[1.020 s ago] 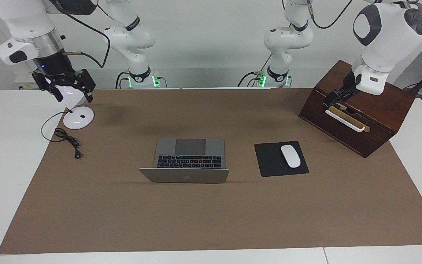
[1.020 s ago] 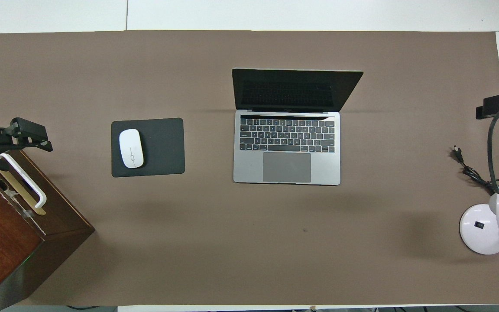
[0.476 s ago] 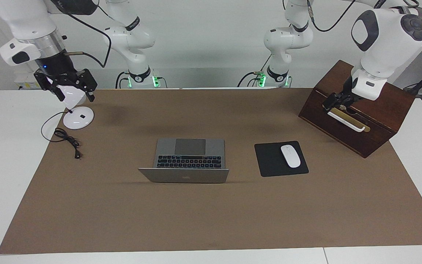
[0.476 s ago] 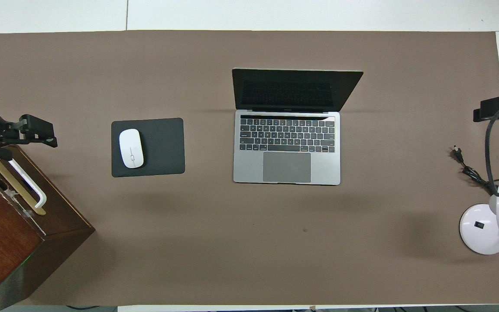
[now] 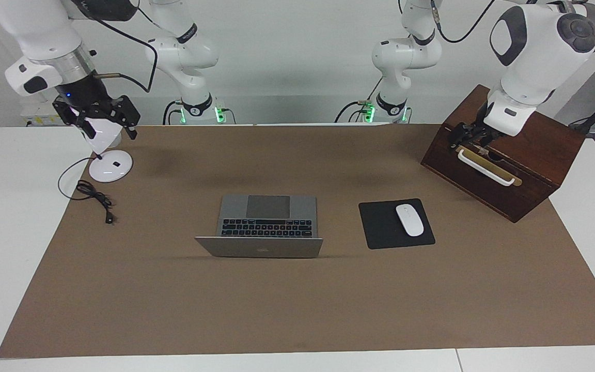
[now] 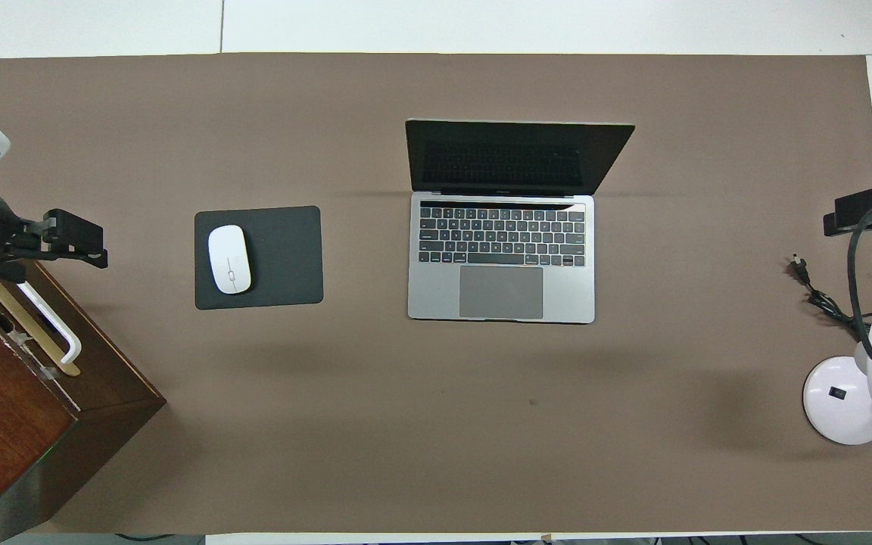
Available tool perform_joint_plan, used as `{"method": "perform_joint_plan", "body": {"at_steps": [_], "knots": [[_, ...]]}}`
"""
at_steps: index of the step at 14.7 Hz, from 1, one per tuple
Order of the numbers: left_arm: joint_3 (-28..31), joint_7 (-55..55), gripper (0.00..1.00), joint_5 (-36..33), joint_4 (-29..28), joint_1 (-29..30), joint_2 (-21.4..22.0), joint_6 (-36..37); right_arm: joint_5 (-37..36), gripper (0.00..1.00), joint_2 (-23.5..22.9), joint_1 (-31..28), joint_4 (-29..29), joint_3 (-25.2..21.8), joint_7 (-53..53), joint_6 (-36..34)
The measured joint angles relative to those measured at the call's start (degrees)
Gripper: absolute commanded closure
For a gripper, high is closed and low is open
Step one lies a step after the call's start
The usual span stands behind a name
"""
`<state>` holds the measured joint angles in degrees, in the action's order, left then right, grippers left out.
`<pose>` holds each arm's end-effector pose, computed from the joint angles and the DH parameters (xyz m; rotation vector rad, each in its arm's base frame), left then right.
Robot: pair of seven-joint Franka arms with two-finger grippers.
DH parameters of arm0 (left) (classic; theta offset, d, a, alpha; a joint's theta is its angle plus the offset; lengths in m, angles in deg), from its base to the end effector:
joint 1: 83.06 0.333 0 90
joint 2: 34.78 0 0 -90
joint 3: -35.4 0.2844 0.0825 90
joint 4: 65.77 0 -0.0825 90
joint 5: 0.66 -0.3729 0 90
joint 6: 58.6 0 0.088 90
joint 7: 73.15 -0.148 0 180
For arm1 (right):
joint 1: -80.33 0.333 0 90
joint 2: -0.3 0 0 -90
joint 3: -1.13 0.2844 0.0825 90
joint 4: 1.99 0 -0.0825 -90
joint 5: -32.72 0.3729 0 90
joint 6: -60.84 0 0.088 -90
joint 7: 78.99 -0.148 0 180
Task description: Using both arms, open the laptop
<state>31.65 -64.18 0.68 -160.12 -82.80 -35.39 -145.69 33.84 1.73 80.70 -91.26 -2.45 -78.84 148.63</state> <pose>0.5299 -0.0358 0.5079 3.1214 0.1500 -0.2177 0.5321 -0.0272 0.5678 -3.1194 0.0821 0.0005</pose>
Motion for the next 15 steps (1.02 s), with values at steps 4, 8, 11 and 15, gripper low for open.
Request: {"method": "perform_joint_plan", "body": {"at_steps": [4,8,11,15], "knots": [[-0.7,-0.6,0.00,0.0,0.7,0.0,0.0,-0.5,-0.7,0.00,0.0,-0.5,0.0,0.0,0.7,-0.2],[-0.8,-1.8,0.00,0.0,0.7,0.0,0.0,-3.3,-2.0,0.00,0.0,-0.5,0.0,0.0,0.7,-0.4],[-0.8,-3.1,0.00,0.0,0.7,0.0,-0.1,-4.2,-2.0,0.00,0.0,-0.6,0.0,0.0,0.7,-0.6],[-0.8,-3.6,0.00,0.0,0.7,0.0,-0.1,-4.3,-2.1,0.00,0.0,-0.6,0.0,0.0,0.7,-0.7]]}}
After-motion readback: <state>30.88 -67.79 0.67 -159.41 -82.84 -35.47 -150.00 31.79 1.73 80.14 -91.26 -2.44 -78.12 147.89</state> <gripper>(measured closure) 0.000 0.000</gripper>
